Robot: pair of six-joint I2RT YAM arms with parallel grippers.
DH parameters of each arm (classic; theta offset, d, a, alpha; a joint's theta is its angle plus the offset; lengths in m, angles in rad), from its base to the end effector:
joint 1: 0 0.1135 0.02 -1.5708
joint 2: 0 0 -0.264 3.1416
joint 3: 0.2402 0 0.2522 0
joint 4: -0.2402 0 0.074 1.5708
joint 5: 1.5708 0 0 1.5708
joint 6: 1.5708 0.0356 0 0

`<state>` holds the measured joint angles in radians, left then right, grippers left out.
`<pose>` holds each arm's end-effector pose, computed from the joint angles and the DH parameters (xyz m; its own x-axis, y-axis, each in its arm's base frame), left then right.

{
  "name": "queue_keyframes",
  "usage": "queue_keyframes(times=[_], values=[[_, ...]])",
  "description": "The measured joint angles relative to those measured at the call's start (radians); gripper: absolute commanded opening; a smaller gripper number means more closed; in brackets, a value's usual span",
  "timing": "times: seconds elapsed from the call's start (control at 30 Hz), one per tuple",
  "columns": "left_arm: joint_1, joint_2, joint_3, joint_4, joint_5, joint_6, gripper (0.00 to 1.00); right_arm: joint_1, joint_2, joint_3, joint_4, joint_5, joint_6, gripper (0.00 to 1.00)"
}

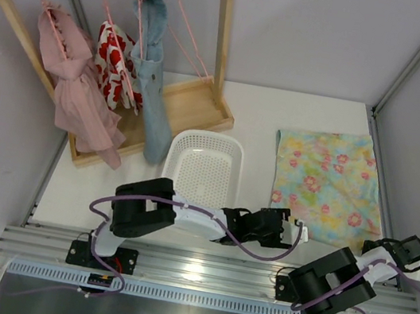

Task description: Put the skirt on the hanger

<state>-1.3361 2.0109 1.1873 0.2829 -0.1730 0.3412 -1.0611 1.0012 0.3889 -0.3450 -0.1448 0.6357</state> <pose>0.1075 -0.4231 0.1573 0.1963 0.5964 -0.7783 0.9106 0.1836 0.3704 0.0901 -0.1506 0.1548 0.1678 0.9040 -0.3932 0.8993 0.0231 0.4368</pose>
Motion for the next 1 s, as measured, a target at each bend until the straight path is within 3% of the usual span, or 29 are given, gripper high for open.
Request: queue_keyframes(times=[0.47,0.53,0.73,0.83,0.87,1.0], values=[[0.045,0.085,0.049,0.023,-0.033,-0.053,0.63,-0.03,0.026,0.0,0.008,-0.056,0.0,0.0],[0.055,0.09,0.053,0.024,-0.031,-0.064,0.52,-0.03,0.026,0.0,0.008,-0.058,0.0,0.0],[0.062,0.105,0.058,0.029,-0.006,-0.083,0.36,-0.03,0.025,0.0,0.008,-0.071,0.0,0.0],[0.062,0.105,0.058,0.03,0.013,-0.09,0.16,-0.03,0.021,0.0,0.009,-0.072,0.001,0.0],[0.062,0.105,0.058,0.029,0.02,-0.09,0.0,-0.03,0.019,0.0,0.01,-0.073,0.001,0.0],[0.063,0.104,0.056,0.029,0.049,-0.1,0.0,-0.03,0.011,0.0,0.01,-0.074,0.001,0.0]])
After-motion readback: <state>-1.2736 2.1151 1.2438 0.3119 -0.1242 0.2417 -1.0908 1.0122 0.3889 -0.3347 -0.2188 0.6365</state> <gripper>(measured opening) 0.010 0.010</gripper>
